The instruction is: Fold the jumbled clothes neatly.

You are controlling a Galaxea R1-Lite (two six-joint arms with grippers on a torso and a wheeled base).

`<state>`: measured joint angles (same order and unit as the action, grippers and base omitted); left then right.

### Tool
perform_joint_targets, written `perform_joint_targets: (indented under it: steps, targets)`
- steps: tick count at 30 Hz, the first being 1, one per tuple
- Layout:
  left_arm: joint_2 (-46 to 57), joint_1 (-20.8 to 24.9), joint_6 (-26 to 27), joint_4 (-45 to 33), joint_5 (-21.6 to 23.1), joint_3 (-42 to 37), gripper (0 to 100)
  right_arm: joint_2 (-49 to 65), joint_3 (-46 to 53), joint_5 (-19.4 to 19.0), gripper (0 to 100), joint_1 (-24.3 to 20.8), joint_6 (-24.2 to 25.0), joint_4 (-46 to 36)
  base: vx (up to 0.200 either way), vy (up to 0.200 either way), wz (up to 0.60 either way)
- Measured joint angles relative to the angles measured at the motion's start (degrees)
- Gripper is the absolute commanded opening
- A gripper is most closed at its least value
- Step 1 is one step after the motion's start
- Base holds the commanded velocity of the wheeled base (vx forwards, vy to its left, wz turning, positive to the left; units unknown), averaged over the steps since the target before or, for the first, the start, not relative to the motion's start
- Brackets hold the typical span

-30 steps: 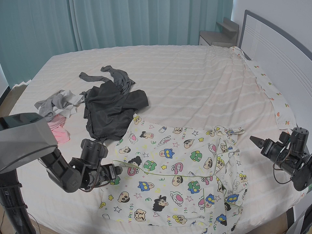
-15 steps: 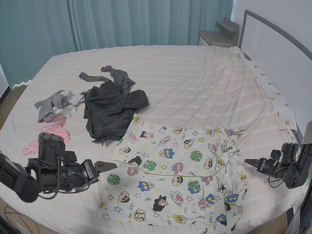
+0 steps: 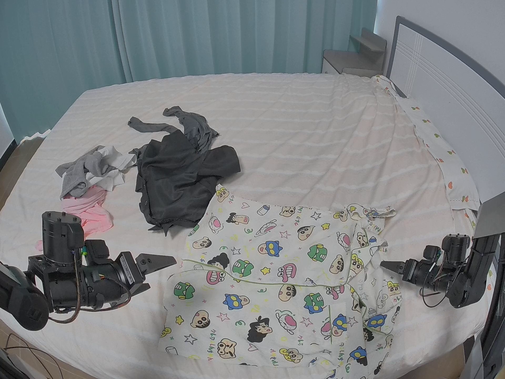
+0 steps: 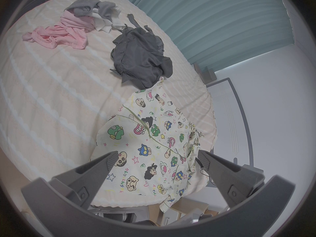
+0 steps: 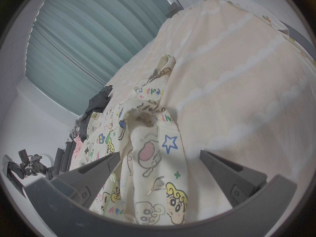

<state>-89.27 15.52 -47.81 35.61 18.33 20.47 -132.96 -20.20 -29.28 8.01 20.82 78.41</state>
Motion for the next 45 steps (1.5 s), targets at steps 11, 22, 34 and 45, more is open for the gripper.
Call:
perform_joint_targets:
  steps: [11, 22, 34, 45]
  targets:
    - [-1.82, -0.06, 0.09, 0.07, 0.13, -0.16, 100, -4.63, 2.9, -0.06, 100, -1.32, 0.06, 9.53, 0.0, 0.0, 0.0]
    - [-3.34, 0.02, 0.11, 0.09, 0.13, -0.11, 100, -7.53, 2.78, -0.09, 0, -1.57, 0.44, 10.5, 0.0, 0.0, 0.0]
    - [-3.93, 0.02, 0.18, 0.13, 0.0, -0.07, 100, -6.42, 3.19, -0.24, 0, -0.84, 9.4, 10.54, 0.0, 0.0, 0.0]
    - [-4.35, 0.02, 0.27, 0.13, -0.13, -0.07, 100, -5.84, 4.28, -0.2, 100, -0.51, 8.41, 10.57, 0.0, 0.0, 0.0]
